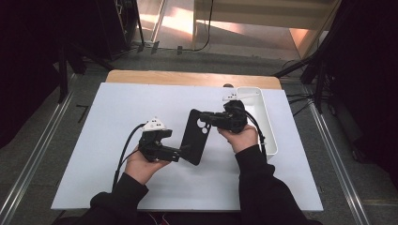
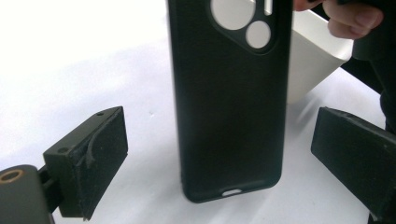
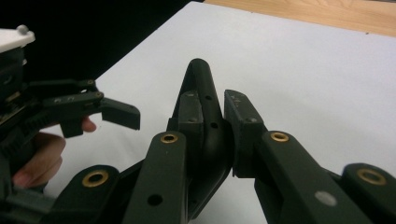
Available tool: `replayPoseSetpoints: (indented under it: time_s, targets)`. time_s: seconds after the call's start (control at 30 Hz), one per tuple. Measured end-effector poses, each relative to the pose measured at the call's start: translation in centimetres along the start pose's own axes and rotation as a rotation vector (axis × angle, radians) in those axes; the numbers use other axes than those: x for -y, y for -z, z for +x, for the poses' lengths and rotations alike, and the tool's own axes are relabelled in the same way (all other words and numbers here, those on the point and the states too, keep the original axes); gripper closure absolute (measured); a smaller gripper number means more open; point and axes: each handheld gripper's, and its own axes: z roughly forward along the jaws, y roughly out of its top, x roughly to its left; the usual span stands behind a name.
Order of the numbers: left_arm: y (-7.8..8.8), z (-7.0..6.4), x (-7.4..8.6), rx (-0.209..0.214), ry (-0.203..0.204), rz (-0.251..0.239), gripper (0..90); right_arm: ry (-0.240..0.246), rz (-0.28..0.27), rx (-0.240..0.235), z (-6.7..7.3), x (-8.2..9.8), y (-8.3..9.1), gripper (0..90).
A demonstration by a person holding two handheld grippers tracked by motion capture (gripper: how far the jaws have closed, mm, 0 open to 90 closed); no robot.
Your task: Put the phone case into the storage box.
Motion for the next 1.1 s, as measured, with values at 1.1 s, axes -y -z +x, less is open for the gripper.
replayPoseSetpoints:
  time_s: [1.1]
  targets:
    - [1.9,1.1,-2.0,0.182,-0.054,0.196,18.1,0.277,0.068,-0.198,0.8,0.1,1.8,76.0]
